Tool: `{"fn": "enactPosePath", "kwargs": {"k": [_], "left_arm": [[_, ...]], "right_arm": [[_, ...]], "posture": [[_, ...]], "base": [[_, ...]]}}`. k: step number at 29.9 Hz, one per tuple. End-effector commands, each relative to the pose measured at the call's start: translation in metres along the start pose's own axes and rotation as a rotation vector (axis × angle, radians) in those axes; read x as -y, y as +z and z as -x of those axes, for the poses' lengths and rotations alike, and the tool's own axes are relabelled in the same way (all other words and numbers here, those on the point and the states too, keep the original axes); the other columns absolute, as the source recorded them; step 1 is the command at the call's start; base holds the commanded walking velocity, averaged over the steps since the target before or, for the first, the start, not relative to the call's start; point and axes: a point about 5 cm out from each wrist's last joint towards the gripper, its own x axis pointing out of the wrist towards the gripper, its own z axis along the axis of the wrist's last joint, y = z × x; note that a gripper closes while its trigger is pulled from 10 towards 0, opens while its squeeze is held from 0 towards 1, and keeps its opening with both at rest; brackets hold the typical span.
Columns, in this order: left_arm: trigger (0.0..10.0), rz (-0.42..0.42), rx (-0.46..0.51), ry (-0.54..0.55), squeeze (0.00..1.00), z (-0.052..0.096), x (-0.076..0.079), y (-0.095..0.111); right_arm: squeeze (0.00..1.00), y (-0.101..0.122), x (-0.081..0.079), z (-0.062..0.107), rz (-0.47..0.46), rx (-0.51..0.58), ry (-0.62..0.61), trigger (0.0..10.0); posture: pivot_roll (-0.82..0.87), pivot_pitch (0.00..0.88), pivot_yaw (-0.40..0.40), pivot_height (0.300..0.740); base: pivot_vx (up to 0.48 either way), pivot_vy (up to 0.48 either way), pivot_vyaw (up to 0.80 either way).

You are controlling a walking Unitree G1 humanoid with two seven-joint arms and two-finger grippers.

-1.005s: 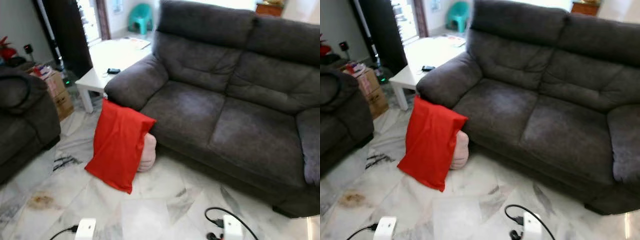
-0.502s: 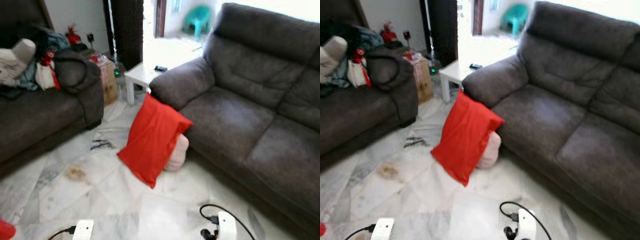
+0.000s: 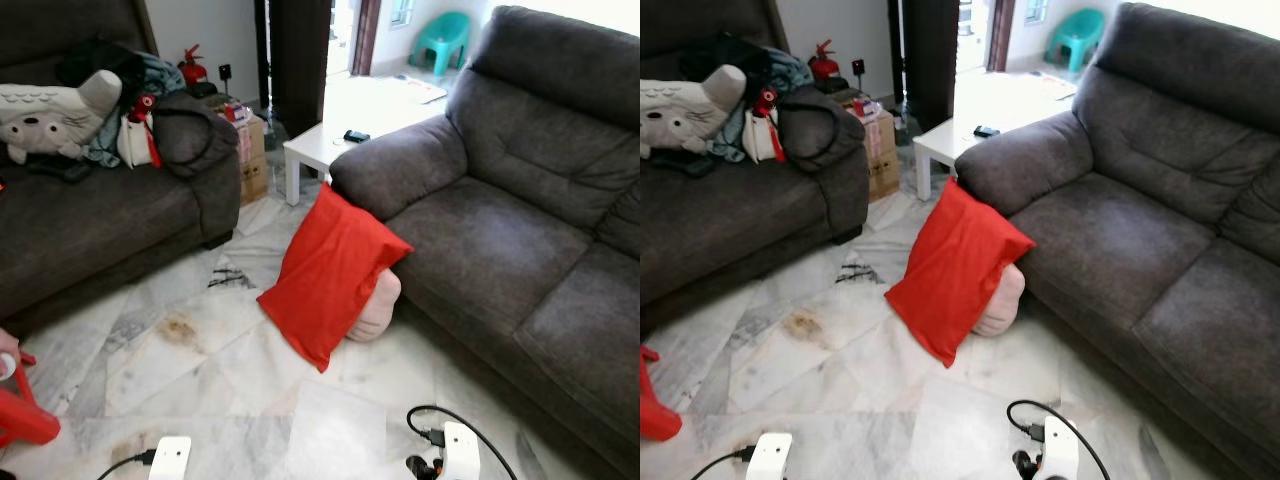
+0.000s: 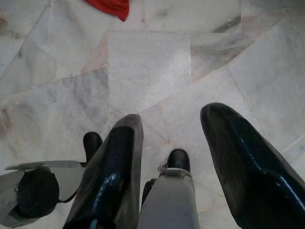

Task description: Move the pillow to the sofa from floor

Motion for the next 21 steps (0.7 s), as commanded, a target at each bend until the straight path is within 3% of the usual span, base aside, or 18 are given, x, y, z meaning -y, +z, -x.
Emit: {"fn": "enactPosePath", "kwargs": {"k": [1, 6, 21], "left_arm": [[10.0, 0.004, -0.018, 0.005, 0.00, 0.0004, -0.0011, -0.0032], [10.0, 0.017, -0.015, 0.004, 0.00, 0.0003, -0.0010, -0.0029], [10.0, 0.023, -0.015, 0.009, 0.00, 0.0003, -0.0009, -0.0029]], "right_arm": [[0.00, 0.0018, 0.0012, 0.0004, -0.016, 0.022, 0.000, 10.0], [0.00, 0.0016, 0.0016, 0.0006, -0.026, 0.026, -0.001, 10.0], [0.00, 0.0035, 0.0009, 0.0005, -0.032, 0.043, 0.009, 10.0]], "posture": [[-0.01, 0.000, -0.041, 0.740], [-0.01, 0.000, -0.041, 0.740], [0.00, 0.000, -0.044, 0.740]], "base": [[0.000, 0.000, 0.00], [0.000, 0.000, 0.00], [0.273, 0.000, 0.00]]}}
